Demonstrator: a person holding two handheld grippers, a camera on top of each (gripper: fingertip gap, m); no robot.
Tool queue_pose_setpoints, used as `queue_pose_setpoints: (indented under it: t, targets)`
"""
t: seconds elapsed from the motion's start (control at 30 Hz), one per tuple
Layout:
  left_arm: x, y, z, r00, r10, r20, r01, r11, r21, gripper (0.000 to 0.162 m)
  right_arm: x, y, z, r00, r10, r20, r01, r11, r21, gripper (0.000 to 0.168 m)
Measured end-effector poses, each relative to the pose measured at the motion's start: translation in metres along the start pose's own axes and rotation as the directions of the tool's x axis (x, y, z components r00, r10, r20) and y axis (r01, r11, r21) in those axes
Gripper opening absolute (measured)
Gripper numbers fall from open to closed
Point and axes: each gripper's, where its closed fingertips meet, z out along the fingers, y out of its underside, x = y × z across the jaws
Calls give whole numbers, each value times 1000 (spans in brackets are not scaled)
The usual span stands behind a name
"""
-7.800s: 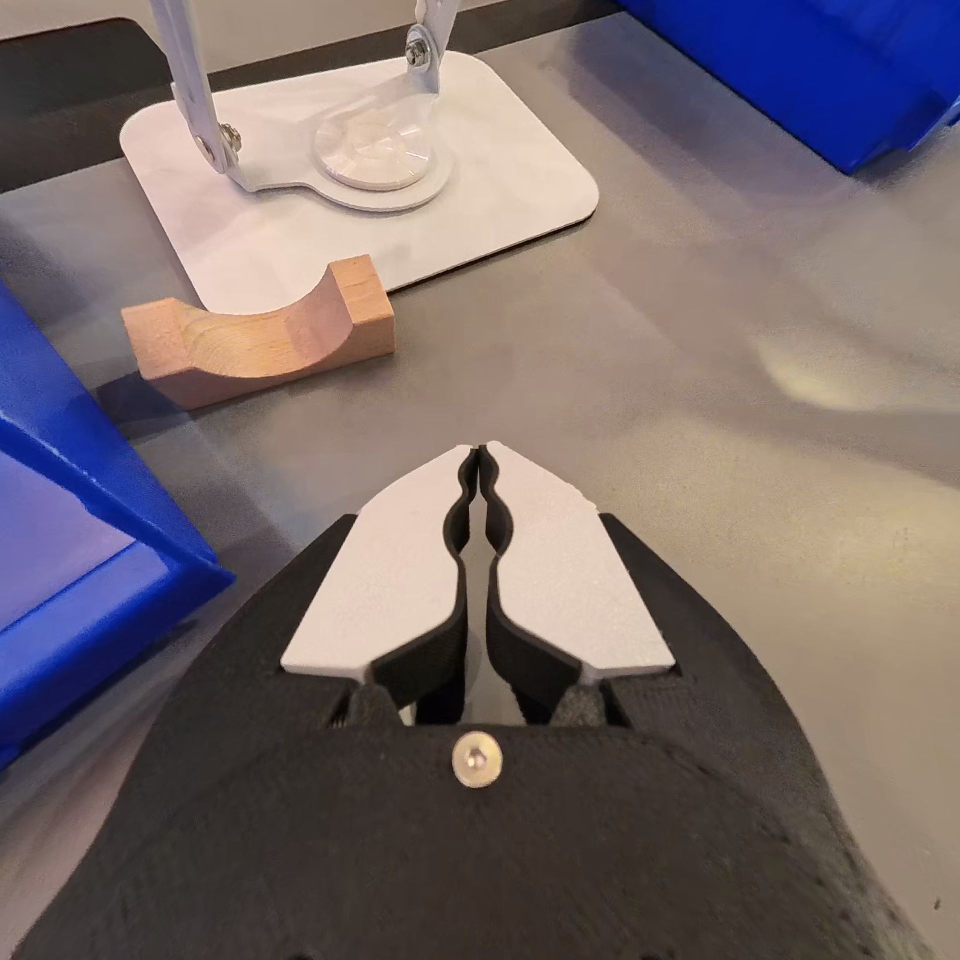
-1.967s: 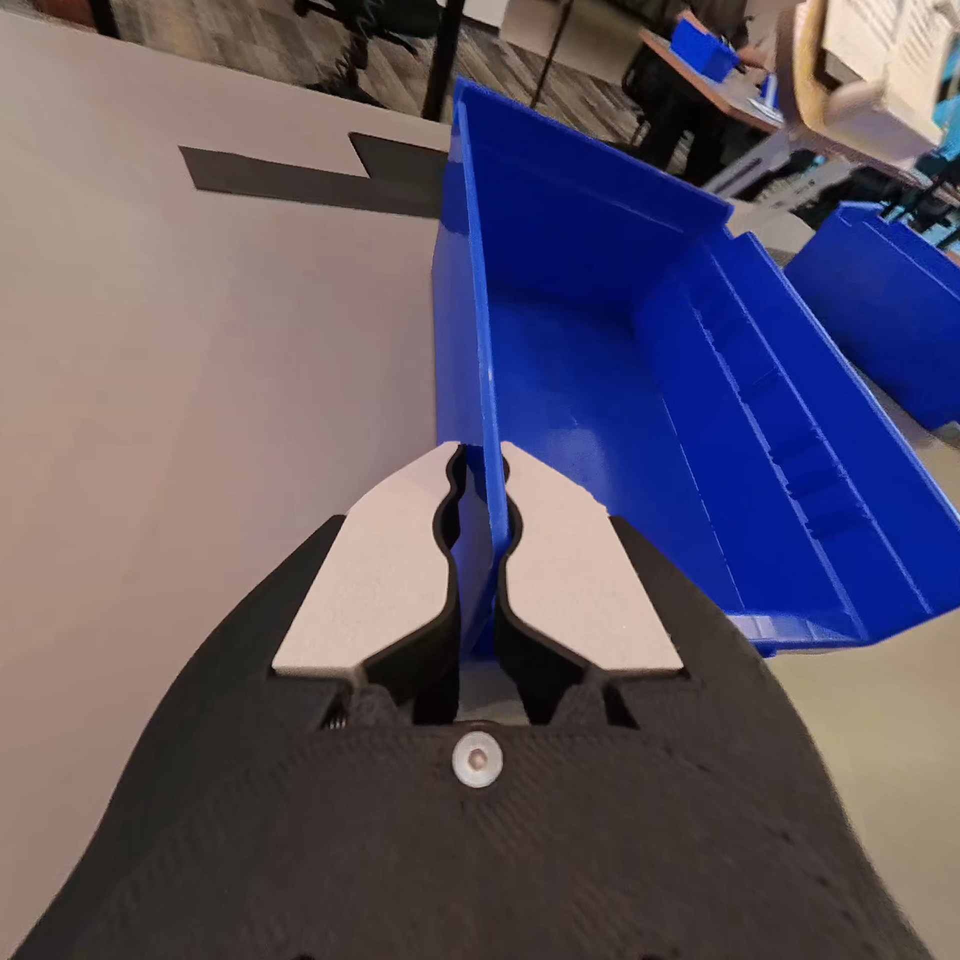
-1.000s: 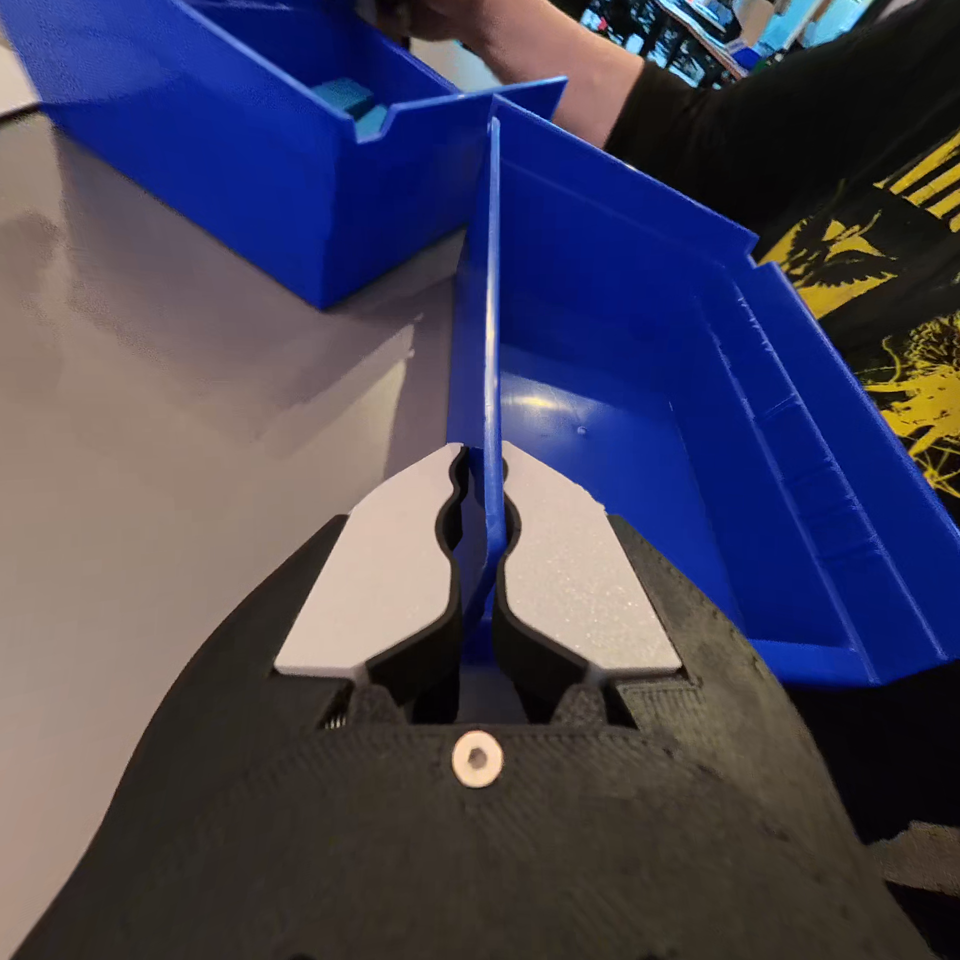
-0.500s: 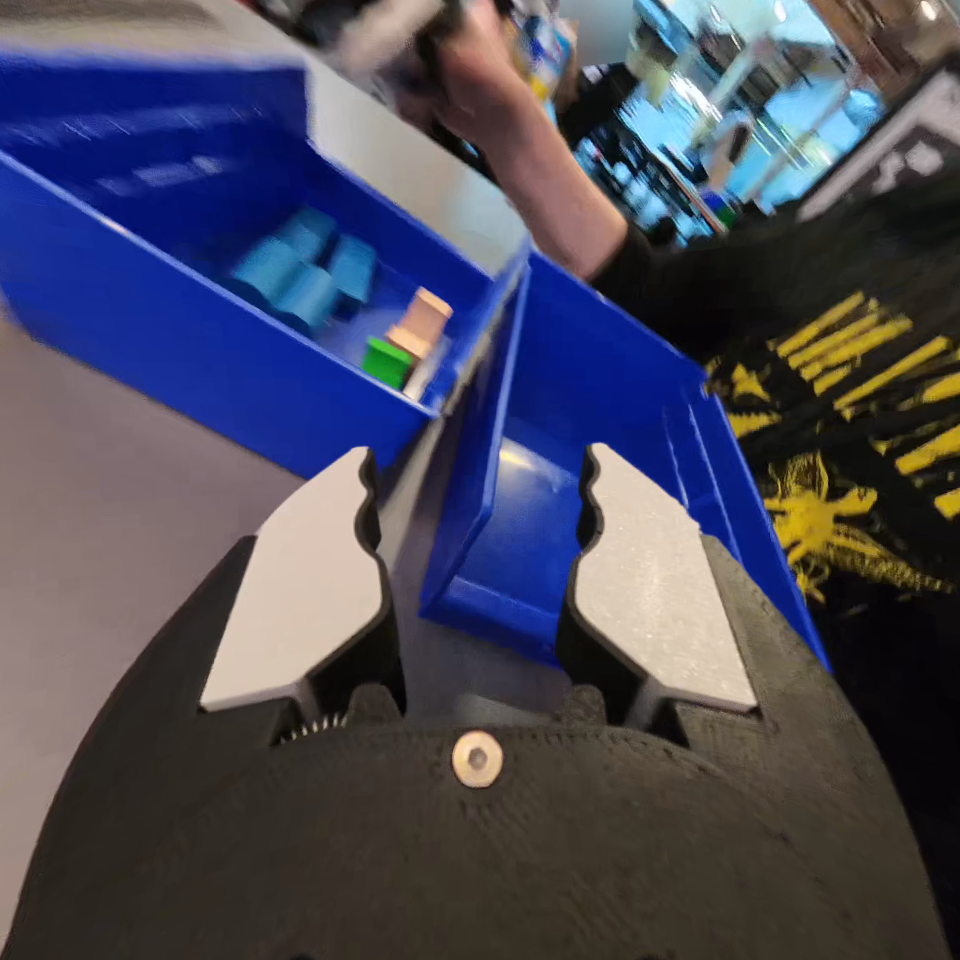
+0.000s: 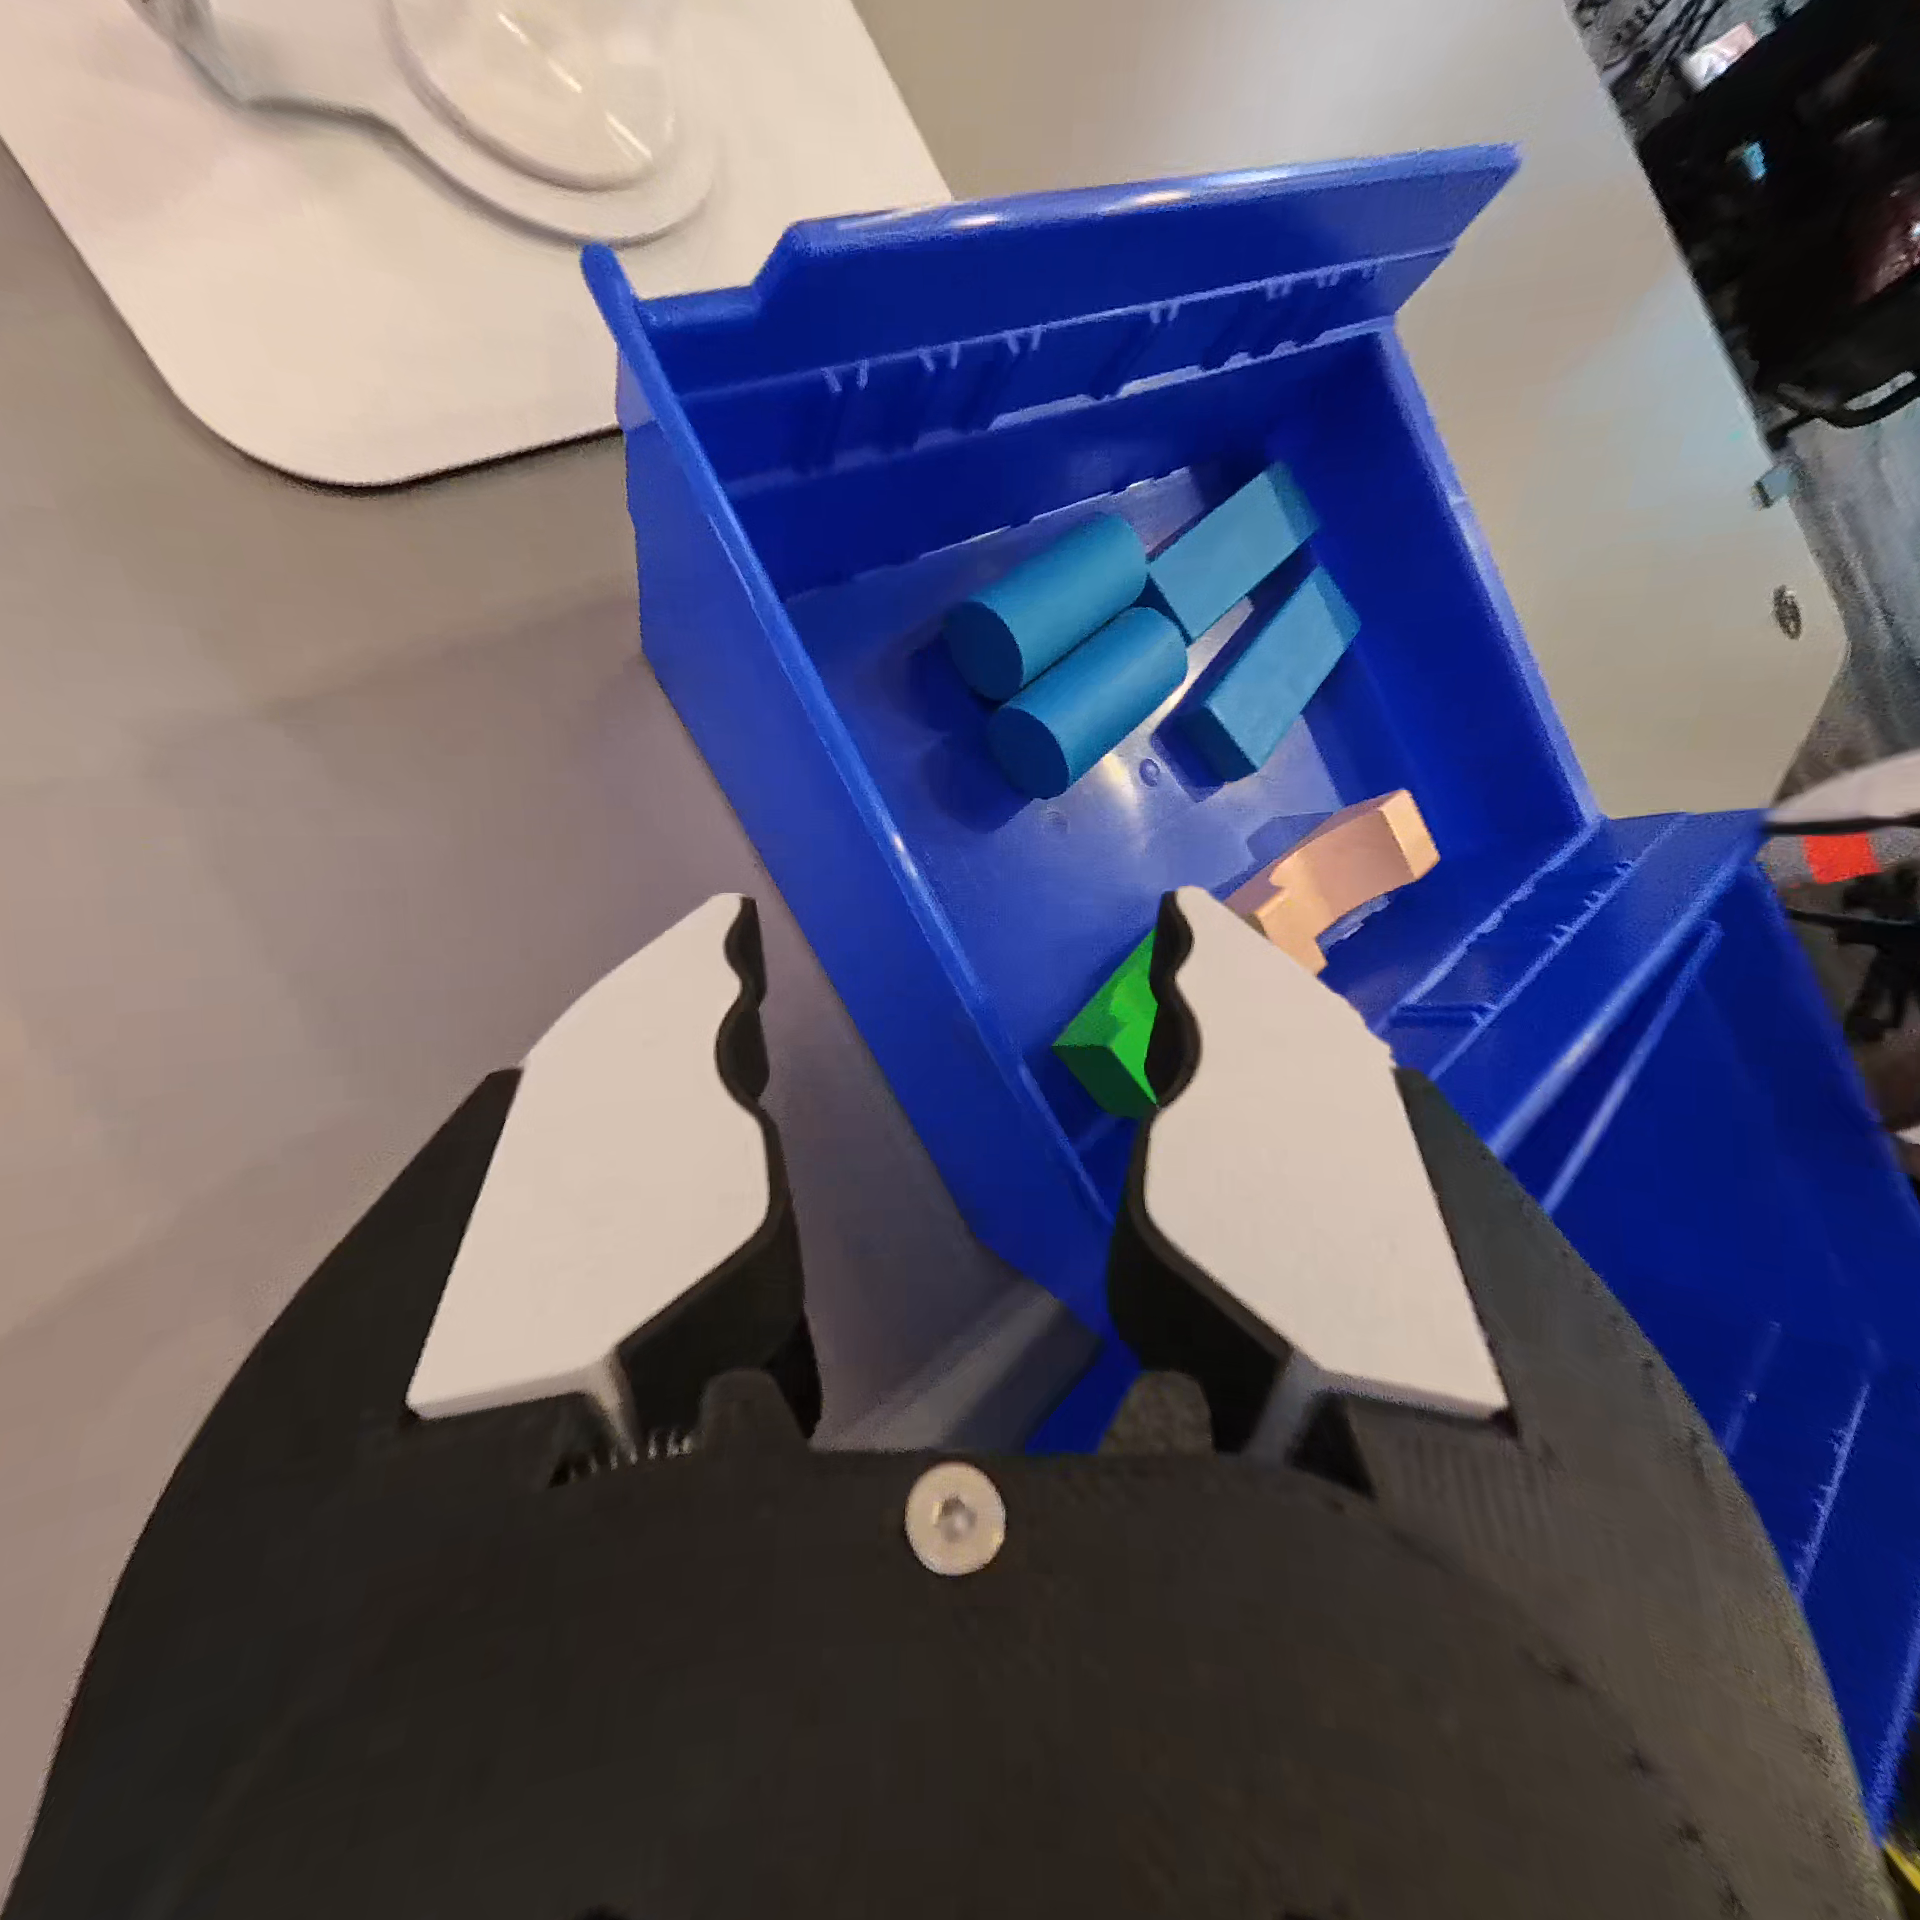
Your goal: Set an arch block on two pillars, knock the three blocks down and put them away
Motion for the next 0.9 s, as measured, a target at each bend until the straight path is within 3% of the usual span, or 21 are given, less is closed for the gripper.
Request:
queue_pose_setpoints:
  t: [0.03,0.1,0.2,0.43,0.53,0.73,0.9]
  targets:
    - [-3,3,5,1000,8,22,-7,1000,-20,68,3,2,-3,1000,8,-25,-8,1000,-15,81]
    - [-5,7,13,999,15,46,-12,998,-58,71,8,9,-7,997,18,-74,-22,998,-54,81]
    - [-4,13,21,998,28,53,-23,996,-92,47,2,17,-4,996,18,-83,-27,994,-104,87]
    - [-16,9,20,985,83,153,-65,991,-117,33,-22,36,15,992,92,82,-77,982,-174,53]
    - [-28,12,13,969,107,222,-73,986,-153,29,-22,34,21,993,68,102,-47,980,-194,36]
    - [-59,22,-11,941,92,325,-33,982,-183,21,-8,31,22,992,14,124,19,965,-261,21]
    - [-100,34,-43,898,95,430,0,976,-216,12,23,40,10,998,-40,42,52,944,-327,17]
